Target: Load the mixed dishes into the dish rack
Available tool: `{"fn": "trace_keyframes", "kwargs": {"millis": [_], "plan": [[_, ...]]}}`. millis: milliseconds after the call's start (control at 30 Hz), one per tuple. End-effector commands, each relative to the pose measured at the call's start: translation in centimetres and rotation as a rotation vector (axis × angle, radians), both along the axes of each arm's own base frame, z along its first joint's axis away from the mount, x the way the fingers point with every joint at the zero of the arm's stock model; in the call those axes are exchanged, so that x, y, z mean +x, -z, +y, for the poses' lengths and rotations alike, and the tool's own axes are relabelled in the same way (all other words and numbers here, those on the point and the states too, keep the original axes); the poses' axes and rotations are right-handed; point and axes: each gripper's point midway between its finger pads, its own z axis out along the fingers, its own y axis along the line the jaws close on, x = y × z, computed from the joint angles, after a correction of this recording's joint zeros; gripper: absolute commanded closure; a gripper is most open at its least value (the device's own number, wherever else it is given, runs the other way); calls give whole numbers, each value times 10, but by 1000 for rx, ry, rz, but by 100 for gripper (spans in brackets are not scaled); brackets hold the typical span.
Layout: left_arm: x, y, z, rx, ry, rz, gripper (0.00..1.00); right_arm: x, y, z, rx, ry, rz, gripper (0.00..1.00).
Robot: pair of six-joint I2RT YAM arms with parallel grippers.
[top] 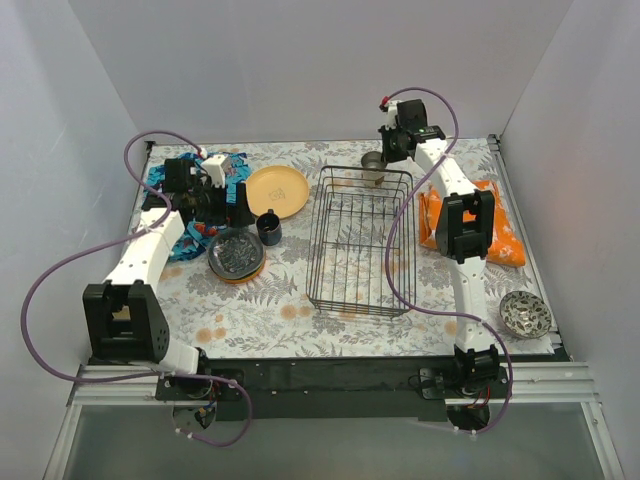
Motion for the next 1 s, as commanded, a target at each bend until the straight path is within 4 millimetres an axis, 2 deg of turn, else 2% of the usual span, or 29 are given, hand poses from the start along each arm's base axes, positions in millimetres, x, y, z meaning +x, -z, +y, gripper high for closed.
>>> {"fn": "trace_keyframes", "kwargs": {"millis": [0, 67, 100, 167, 200, 267, 300, 333, 367, 400, 433, 467, 500, 533, 567, 633, 667, 700, 733, 767, 833, 867, 933, 967], "plan": [[43, -38, -14, -91, -8, -50, 2, 27, -73, 2, 62, 29, -200, 99], [53, -46, -22, -144, -2, -25, 2, 32, -92, 3, 78, 35, -260, 99], [60, -53, -26, -171, -2, -24, 2, 30, -114, 4, 92, 30, -304, 99], [73, -71, -38, -267, -10, -25, 2, 29, -142, 7, 140, 31, -376, 99], [71, -82, -48, -336, 34, -19, 2, 16, -150, 7, 158, 29, -380, 99], [73, -101, -65, -471, 59, 14, 2, 6, -179, 14, 202, 15, -465, 99], [63, -113, -76, -556, 129, 38, 2, -16, -183, 14, 202, 5, -473, 99], [63, -116, -82, -613, 155, 35, 2, -27, -192, 18, 196, -12, -505, 99], [56, -125, -88, -705, 149, 100, 2, -42, -193, 30, 165, -58, -534, 99], [40, -133, -96, -790, 221, 159, 2, -61, -243, 32, 176, -71, -677, 99], [34, -137, -100, -835, 241, 179, 2, -78, -210, 35, 133, -97, -642, 99], [32, -138, -102, -890, 229, 210, 2, -98, -218, 54, 92, -163, -701, 99], [30, -140, -107, -901, 240, 207, 2, -121, -247, 54, 73, -172, -791, 99], [28, -145, -108, -914, 272, 180, 2, -135, -228, 55, 33, -172, -804, 99], [24, -145, -110, -939, 270, 208, 2, -158, -233, 77, 33, -228, -841, 99], [17, -142, -115, -995, 237, 311, 2, -189, -259, 76, -14, -237, -974, 99], [15, -143, -117, -1011, 226, 344, 2, -210, -240, 93, -32, -290, -966, 99], [15, -144, -120, -1052, 178, 444, 2, -222, -254, 89, -68, -284, -1027, 99], [14, -144, -122, -1066, 155, 489, 2, -231, -264, 92, -76, -278, -1087, 99], [15, -147, -123, -1075, 136, 510, 2, -248, -254, 105, -85, -311, -1102, 99], [10, -156, -126, -1093, 126, 542, 2, -259, -263, 101, -154, -282, -1172, 99], [8, -157, -126, -1098, 126, 561, 2, -268, -267, 109, -144, -279, -1206, 99], [2, -158, -127, -1111, 112, 619, 2, -273, -270, 110, -177, -265, -1230, 99], [1, -158, -127, -1113, 109, 634, 2, -278, -270, 117, -173, -282, -1241, 99]]}}
